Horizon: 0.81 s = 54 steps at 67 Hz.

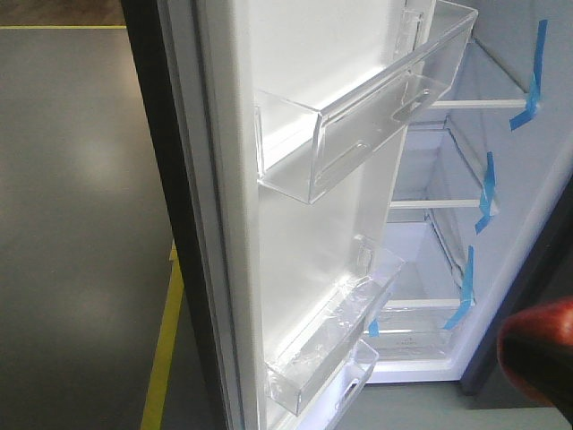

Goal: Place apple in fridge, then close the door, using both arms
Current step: 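Raise the held apple with the right gripper above the upper door shelf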

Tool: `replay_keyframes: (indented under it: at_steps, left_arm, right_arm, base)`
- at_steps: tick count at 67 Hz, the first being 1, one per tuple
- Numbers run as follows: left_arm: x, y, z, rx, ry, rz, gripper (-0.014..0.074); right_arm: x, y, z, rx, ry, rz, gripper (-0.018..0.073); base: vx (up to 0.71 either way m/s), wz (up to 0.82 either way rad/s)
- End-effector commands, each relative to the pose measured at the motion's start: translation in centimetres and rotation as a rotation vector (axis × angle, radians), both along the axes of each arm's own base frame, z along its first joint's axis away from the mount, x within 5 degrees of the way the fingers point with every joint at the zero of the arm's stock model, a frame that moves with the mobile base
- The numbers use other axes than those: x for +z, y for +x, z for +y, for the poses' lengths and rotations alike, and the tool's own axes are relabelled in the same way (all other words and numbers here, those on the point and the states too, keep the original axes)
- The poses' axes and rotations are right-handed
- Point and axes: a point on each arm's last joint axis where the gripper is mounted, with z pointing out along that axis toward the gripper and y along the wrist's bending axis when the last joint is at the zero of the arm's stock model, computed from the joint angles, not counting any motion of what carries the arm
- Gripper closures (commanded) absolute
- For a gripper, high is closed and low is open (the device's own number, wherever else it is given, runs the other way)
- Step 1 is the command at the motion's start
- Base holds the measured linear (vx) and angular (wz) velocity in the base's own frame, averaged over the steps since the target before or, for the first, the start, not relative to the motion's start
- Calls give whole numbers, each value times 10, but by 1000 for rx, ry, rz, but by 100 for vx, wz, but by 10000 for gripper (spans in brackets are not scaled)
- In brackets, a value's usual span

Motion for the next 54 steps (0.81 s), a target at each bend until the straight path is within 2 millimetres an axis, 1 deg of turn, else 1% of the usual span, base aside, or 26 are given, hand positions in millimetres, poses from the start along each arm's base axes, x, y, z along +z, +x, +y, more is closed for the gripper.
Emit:
replay_keyframes:
  at_steps: [1, 7, 11, 16, 19, 25, 28, 32, 34, 35, 38, 41, 43, 48, 53, 54]
  left_arm:
    - [13, -2, 0, 0, -9, -99, 603]
    - [13, -2, 0, 0, -9, -99, 603]
    - [13, -2, 0, 0, -9, -99, 603]
    - [13, -2, 0, 0, -9, -99, 603]
    - [13, -2, 0, 0, -9, -99, 603]
    - [13, -2, 0, 0, -9, -99, 603]
    - [13, -2, 0, 0, -9, -99, 603]
    - [13, -2, 0, 0, -9, -99, 603]
    - [13, -2, 0, 0, -9, -99, 603]
    - [13, -2, 0, 0, -9, -99, 603]
    - [13, -2, 0, 0, -9, -99, 603]
    - [13, -2, 0, 0, -9, -99, 603]
    - [13, -2, 0, 0, -9, -99, 603]
    - [13, -2, 0, 0, -9, -99, 603]
    - [13, -2, 0, 0, -9, -99, 603]
    - [13, -2, 0, 0, -9, -99, 603]
  right_arm:
    - [25, 17, 4, 7, 2, -112, 427]
    - [32, 34, 9, 34, -41, -106, 427]
    - [43, 45, 12, 41, -50, -125, 427]
    - [64, 57, 15, 44, -50, -179, 427]
    - [82, 63, 17, 42, -40, -225, 427]
    - [107, 76, 21, 48, -40, -274, 427]
    - [123, 83, 23, 51, -37, -306, 427]
    - [136, 91, 25, 52, -34, -322, 426]
    - [143, 98, 27, 54, -33, -328, 426]
    - [149, 99, 28, 54, -28, -343, 426]
    - [155, 108, 30, 54, -26, -349, 426]
    - [166, 116, 33, 53, -20, -374, 426]
    - [171, 122, 34, 52, -18, -381, 426]
    - [180, 138, 39, 52, -15, -398, 426]
    - [184, 155, 44, 51, -14, -400, 426]
    - [186, 156, 44, 51, -12, -406, 426]
  base:
    - [0, 0]
    - [0, 0]
    - [0, 0]
    - [0, 0]
    - [0, 0]
    - [0, 0]
    - [0, 0]
    - [0, 0]
    - [0, 0]
    - [0, 0]
    - [0, 0]
    - [0, 0]
    - [0, 0]
    - [0, 0]
    - [0, 0]
    - [0, 0]
